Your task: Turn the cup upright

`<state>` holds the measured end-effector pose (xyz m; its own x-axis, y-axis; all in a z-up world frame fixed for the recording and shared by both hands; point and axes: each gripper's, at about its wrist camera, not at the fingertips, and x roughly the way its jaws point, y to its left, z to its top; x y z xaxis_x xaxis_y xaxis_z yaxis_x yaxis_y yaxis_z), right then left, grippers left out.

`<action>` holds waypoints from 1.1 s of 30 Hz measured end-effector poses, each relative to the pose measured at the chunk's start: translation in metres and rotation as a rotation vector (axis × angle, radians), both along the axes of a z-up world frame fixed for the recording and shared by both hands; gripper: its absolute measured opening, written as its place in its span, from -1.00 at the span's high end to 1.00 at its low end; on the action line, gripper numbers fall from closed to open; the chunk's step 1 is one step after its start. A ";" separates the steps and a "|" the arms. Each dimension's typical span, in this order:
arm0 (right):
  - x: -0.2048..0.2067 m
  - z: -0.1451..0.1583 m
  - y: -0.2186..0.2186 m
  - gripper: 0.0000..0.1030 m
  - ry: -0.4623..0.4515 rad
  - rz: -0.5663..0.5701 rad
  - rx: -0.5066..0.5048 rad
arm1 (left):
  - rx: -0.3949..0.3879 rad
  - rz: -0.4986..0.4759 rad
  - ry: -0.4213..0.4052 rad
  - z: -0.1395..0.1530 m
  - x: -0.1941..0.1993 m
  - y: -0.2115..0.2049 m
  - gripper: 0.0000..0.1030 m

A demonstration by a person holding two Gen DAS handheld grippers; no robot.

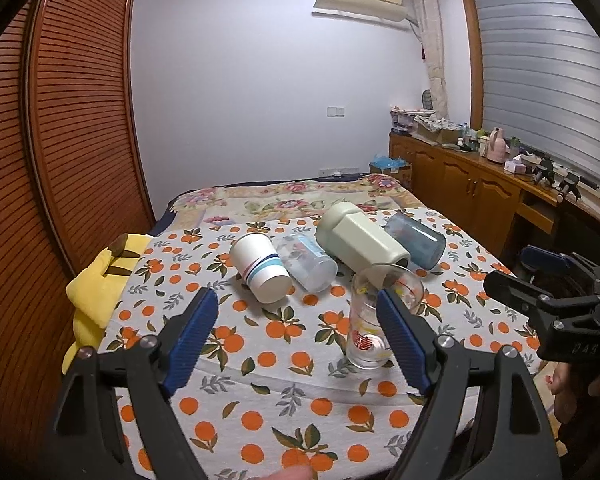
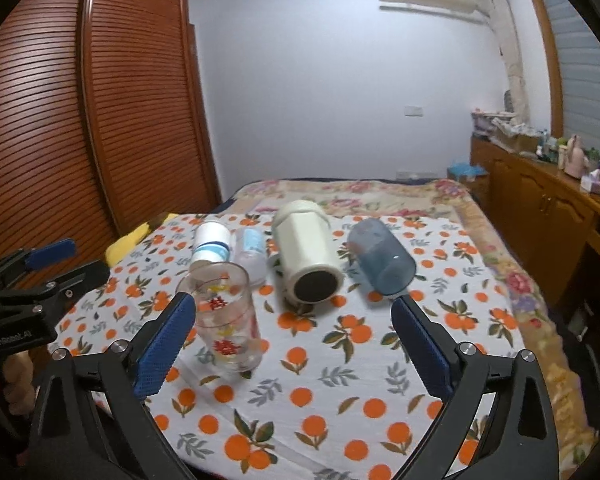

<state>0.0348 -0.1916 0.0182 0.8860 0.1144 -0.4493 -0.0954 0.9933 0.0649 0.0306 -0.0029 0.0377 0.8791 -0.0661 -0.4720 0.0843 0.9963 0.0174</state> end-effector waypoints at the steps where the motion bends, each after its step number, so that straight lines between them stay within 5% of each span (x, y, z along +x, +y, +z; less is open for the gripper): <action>1: -0.002 0.000 -0.001 -0.94 -0.003 -0.010 0.002 | 0.000 0.001 -0.002 0.000 -0.001 -0.001 -0.65; 33: -0.019 -0.004 0.000 -0.97 -0.032 -0.078 -0.018 | -0.017 0.014 0.013 -0.013 -0.013 -0.004 -0.76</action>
